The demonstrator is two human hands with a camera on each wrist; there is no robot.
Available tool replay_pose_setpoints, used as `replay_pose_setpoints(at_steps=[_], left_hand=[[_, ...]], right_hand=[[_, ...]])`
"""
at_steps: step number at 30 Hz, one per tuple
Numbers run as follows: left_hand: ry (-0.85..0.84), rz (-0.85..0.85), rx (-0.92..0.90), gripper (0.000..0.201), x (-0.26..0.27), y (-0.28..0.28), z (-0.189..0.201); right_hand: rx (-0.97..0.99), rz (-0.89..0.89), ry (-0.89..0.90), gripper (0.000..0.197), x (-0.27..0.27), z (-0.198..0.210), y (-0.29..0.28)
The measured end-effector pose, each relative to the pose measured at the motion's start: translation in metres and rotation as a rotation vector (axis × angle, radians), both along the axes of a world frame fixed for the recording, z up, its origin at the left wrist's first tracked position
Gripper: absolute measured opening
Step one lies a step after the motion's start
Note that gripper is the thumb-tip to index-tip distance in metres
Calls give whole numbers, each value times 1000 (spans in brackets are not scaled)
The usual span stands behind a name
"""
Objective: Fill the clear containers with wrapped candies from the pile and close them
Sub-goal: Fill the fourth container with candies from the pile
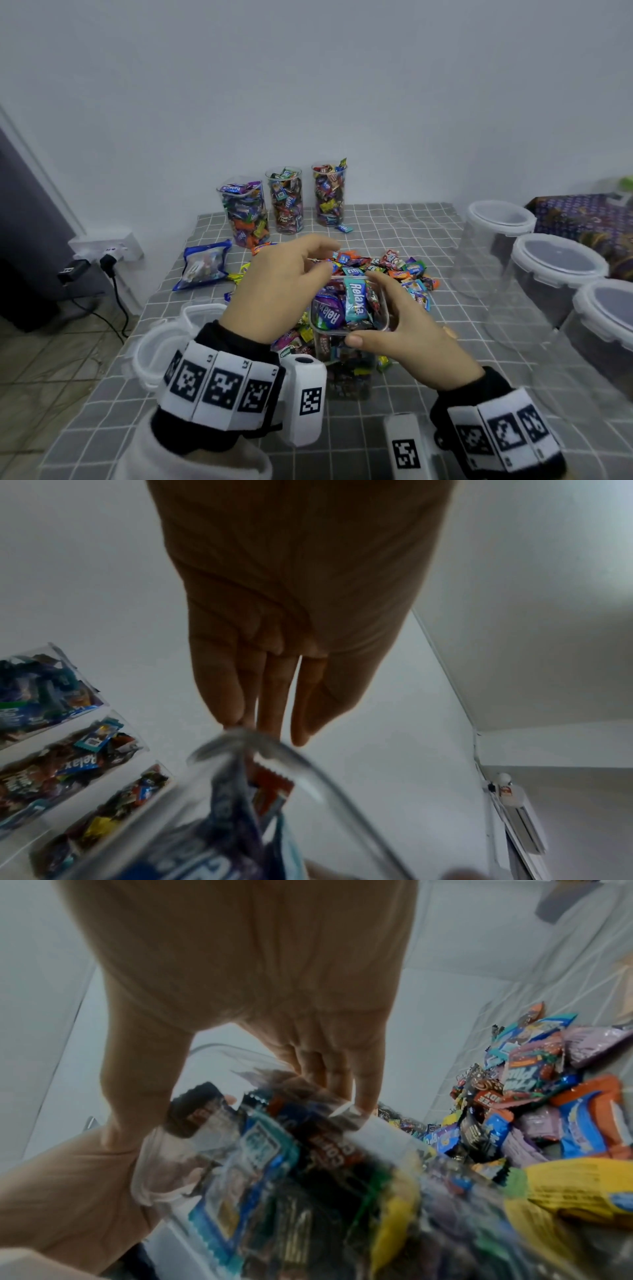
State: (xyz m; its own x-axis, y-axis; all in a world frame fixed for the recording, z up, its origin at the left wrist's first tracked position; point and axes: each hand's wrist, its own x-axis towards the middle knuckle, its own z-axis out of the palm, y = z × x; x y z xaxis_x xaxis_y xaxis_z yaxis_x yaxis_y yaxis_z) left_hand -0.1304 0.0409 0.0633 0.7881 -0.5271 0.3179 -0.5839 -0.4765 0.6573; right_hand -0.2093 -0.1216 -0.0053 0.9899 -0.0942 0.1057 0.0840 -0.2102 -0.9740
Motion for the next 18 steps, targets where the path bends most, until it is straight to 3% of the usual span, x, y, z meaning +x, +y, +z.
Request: replay_pose_setpoints(at_steps=[6,9,13,18], left_hand=[[-103,-58,247,23,-11,-12,2],[-26,-87,152,23,-10,-12,1],[30,8,-65,27,-1,-3,-9],[58,114,-87,30,14,10,-27]], right_hand=[[-35,-9,-10,81,-2,3,0],[-34,-19,-11,80,-3,3,-1],[-20,-34,7,84,-1,-2,-1],[-45,75,45,96,0,-2,-9]])
